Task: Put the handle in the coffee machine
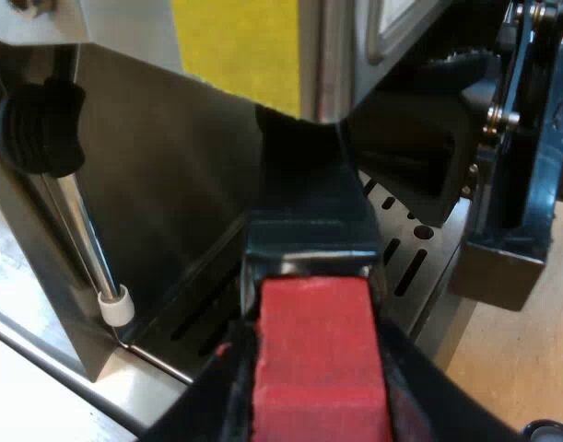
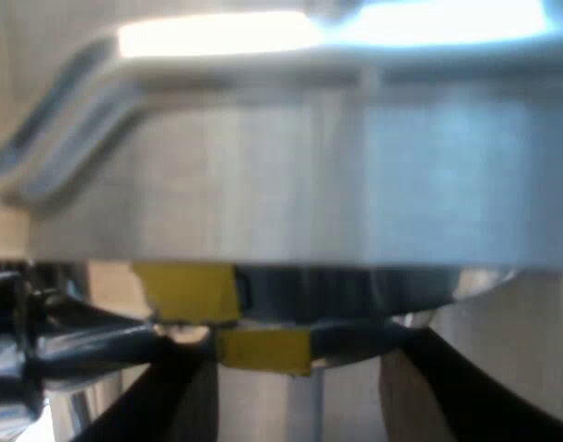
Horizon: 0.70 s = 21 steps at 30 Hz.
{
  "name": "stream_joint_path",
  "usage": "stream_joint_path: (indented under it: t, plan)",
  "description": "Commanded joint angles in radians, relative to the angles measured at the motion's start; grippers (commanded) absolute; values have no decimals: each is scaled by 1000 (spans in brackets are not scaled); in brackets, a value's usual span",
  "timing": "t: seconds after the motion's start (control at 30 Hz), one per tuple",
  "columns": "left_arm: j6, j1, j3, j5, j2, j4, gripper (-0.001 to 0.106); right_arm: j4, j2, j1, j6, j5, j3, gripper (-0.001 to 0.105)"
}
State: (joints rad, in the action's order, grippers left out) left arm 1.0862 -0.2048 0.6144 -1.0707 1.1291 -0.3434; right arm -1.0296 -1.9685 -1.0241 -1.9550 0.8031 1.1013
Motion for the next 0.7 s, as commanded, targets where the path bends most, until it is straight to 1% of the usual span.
stream_joint_path:
  t: [0.03, 0.1, 0.13, 0.7]
  plan:
    - [7, -5, 34, -145, -14, 51, 0, -46, 12, 7, -40, -23, 31, 34]
    - [7, -5, 34, -145, -14, 49, 0, -53, 12, 7, -40, -23, 32, 32]
    - [7, -5, 34, -145, -14, 49, 0, -77, 12, 7, -40, -23, 31, 27]
    - [7, -5, 34, -143, -14, 49, 0, -123, 12, 8, -40, -23, 31, 28]
